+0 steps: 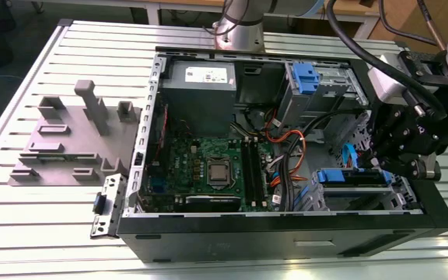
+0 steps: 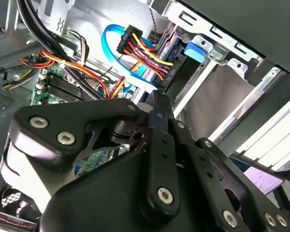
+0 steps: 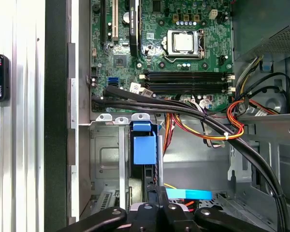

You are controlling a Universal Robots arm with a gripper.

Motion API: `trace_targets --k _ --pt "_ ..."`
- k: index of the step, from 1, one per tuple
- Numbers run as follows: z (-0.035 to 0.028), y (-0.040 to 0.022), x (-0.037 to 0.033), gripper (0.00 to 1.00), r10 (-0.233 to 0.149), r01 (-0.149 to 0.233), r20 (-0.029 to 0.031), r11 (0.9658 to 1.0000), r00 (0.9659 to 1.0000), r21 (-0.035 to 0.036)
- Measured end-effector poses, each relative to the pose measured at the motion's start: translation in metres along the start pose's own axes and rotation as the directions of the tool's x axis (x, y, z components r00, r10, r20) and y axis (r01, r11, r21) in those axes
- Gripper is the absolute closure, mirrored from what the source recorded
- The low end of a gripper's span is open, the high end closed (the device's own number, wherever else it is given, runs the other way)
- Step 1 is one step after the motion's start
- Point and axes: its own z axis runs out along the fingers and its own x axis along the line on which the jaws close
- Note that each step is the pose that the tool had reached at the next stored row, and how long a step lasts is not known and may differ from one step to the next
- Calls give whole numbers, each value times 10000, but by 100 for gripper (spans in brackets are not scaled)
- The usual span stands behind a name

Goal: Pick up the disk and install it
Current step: 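Insert the second disk wire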

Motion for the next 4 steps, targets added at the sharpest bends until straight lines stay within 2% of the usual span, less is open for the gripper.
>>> trace_targets --k 4 --pt "0 0 0 89 0 0 1 10000 10000 0"
